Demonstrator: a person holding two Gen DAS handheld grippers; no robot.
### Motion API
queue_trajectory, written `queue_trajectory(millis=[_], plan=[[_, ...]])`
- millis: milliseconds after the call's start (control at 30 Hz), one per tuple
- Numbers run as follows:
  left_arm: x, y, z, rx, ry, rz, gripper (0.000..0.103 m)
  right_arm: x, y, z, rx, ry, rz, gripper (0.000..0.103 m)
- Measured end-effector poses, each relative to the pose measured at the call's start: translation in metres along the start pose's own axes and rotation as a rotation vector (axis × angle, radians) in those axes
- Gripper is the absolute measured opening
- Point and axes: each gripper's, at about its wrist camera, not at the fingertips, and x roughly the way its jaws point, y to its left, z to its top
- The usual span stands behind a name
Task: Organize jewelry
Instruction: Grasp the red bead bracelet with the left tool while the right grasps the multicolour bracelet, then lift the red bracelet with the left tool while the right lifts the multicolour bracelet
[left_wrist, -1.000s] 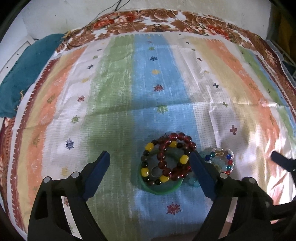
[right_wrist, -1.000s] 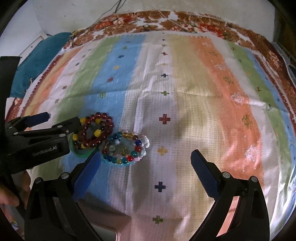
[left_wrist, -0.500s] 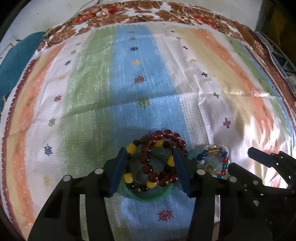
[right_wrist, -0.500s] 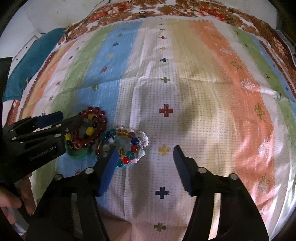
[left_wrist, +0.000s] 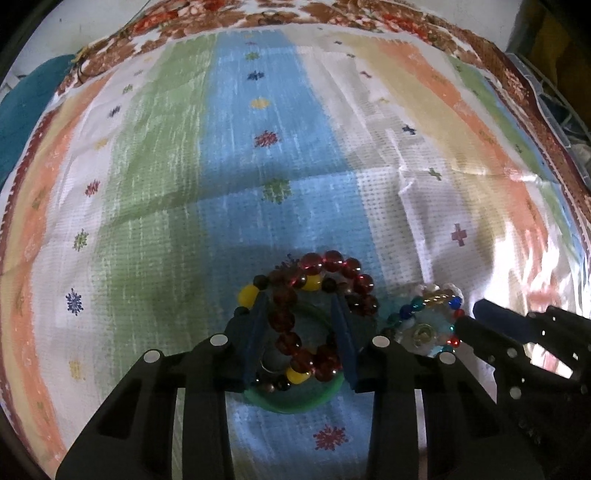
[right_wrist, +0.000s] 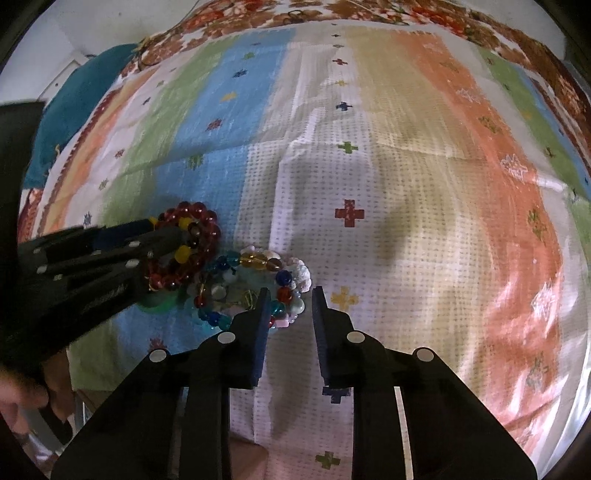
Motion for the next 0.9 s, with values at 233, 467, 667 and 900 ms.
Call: queue_trajectory(millis=[233, 467, 667, 900], plan=[[0.003, 0.005, -0.002, -0.017, 0.007, 0.042, 0.013, 0.002, -0.002, 0.000, 0.015, 0.010, 0.034, 0.010], [0.002, 0.005, -0.005, -0.007, 0.009, 0.048, 0.013, -0.004, 0.001, 0.000, -0.006, -0.004, 0.005, 0.001], [-0.003, 0.006, -0.007, -0.017, -0.010, 0.050, 0.013, -0.009, -0.005, 0.003, 0.022, -0.012, 0.036, 0.001], [-0.005, 0.008, -0.006, -0.029, -0.016, 0.049, 0.013, -0.010, -0.001, 0.004, 0.019, -0.008, 0.040, 0.001]])
